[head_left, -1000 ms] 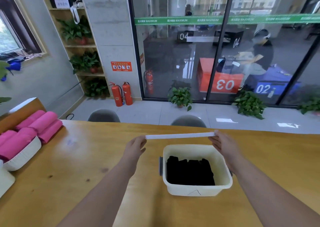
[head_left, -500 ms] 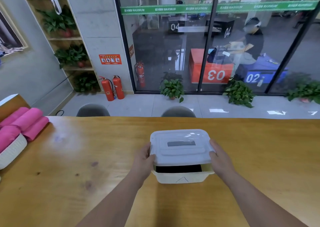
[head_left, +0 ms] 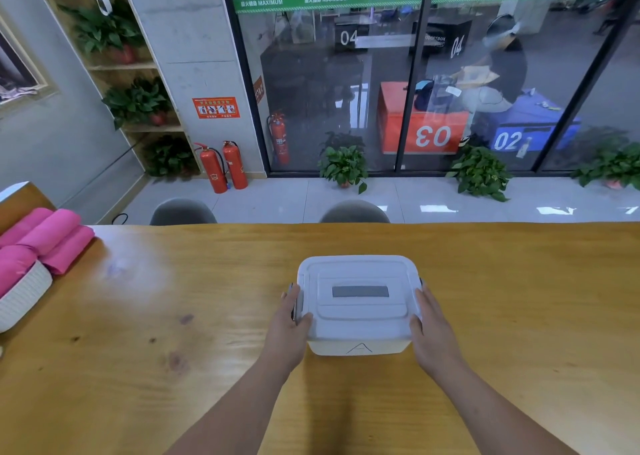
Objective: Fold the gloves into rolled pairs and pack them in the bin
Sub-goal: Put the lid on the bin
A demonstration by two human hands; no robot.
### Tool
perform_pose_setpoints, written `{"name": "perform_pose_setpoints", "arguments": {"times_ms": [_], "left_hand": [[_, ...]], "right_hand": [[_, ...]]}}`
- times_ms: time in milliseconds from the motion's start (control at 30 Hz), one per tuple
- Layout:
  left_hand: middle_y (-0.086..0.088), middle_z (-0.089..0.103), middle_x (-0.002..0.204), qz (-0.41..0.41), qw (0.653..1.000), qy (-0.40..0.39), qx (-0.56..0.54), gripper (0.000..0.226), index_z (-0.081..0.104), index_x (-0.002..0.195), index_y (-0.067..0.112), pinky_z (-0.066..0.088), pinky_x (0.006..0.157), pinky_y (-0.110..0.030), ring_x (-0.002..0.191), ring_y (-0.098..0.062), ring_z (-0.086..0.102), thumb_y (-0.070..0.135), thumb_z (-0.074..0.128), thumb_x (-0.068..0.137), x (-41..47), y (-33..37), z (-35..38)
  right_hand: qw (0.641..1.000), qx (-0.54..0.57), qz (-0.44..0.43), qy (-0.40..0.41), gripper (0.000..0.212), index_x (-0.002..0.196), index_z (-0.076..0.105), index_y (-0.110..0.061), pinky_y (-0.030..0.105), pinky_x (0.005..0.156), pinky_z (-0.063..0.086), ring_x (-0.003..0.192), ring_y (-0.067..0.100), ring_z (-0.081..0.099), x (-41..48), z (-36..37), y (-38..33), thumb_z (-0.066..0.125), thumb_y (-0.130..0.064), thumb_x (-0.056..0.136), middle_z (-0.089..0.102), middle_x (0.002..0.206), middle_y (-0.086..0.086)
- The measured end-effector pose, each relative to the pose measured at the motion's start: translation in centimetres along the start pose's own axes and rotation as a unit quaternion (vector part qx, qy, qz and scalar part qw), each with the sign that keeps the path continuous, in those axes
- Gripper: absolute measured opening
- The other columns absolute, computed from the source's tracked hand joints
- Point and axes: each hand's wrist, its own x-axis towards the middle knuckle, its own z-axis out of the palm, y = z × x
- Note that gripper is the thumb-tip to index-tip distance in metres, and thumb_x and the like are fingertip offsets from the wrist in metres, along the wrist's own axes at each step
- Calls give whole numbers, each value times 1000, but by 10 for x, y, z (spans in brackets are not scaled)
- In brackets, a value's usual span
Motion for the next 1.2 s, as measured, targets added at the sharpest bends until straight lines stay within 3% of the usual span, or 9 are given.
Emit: {"name": "perform_pose_setpoints", "arguments": {"times_ms": [200, 300, 467, 567, 733, 800, 867, 1067, 1200], "left_hand": [[25, 23, 170, 29, 997, 12, 68, 64, 28, 165, 36, 19, 121, -26, 161, -4, 5, 15, 52, 109, 6, -13, -2], [27, 29, 167, 29, 998, 9, 61, 64, 31, 164, 39, 26, 127, -36, 160, -8, 19, 18, 55, 108, 11, -17, -6], [20, 46, 158, -2, 999, 21, 38, 67, 34, 163, 42, 44, 111, -32, 144, -12, 46, 16, 57, 106, 22, -9, -13], [17, 49, 151, -11, 999, 37, 25, 70, 31, 162, 40, 45, 104, -33, 140, -11, 49, 15, 61, 104, 32, -7, -21], [6, 45, 161, -64, 997, 26, 16, 86, 14, 169, 26, 45, 113, -44, 146, -20, 48, 27, 68, 102, 47, -13, -32], [7, 56, 151, -58, 998, 23, 20, 73, 29, 165, 22, 48, 107, -40, 139, -19, 54, 27, 67, 103, 50, -15, -33], [14, 63, 139, -36, 999, 20, 24, 53, 50, 151, 31, 52, 102, -39, 133, -15, 59, 27, 68, 102, 51, -19, -33], [17, 61, 133, 18, 992, 70, 103, 51, 57, 148, 25, 54, 99, -36, 115, -7, 62, 26, 71, 98, 49, -21, -32], [22, 56, 134, 73, 981, 73, 166, 39, 66, 140, 23, 53, 91, -27, 103, 9, 58, 20, 65, 100, 50, -23, -28]], "right_hand": [[996, -86, -21, 9, 59, 168, 16, -18, 30, 129, 14, 161, 6, -3, 3, 8, 2, 33, -23, 112, -4, 176, -12], [993, -115, -26, 16, 59, 168, 18, -16, 34, 130, 16, 162, 12, -1, 6, 10, 2, 34, -25, 111, 0, 176, -7], [991, -135, -15, 18, 61, 167, 19, -15, 37, 130, 20, 162, 18, 3, 12, 16, -7, 38, -27, 110, 2, 176, -3], [989, -150, -12, 7, 63, 168, 14, -16, 39, 130, 20, 162, 20, 1, 12, 20, -13, 35, -33, 111, -2, 176, -3], [985, -174, 7, -5, 66, 169, 0, -24, 41, 130, 18, 163, 20, -7, 12, 27, -21, 25, -43, 111, -17, 175, -9], [984, -179, 8, -1, 66, 169, -1, -25, 42, 130, 18, 163, 21, -6, 12, 28, -22, 24, -43, 111, -17, 175, -9], [983, -185, 6, 5, 66, 169, 0, -25, 42, 129, 18, 163, 22, -5, 12, 28, -22, 24, -44, 111, -16, 175, -9], [983, -183, 5, 7, 66, 169, 0, -26, 42, 130, 18, 163, 21, -4, 11, 28, -21, 23, -44, 111, -17, 175, -9], [983, -182, 4, 1, 65, 169, 0, -26, 42, 130, 18, 163, 21, -5, 10, 26, -23, 22, -44, 111, -18, 175, -10]]}}
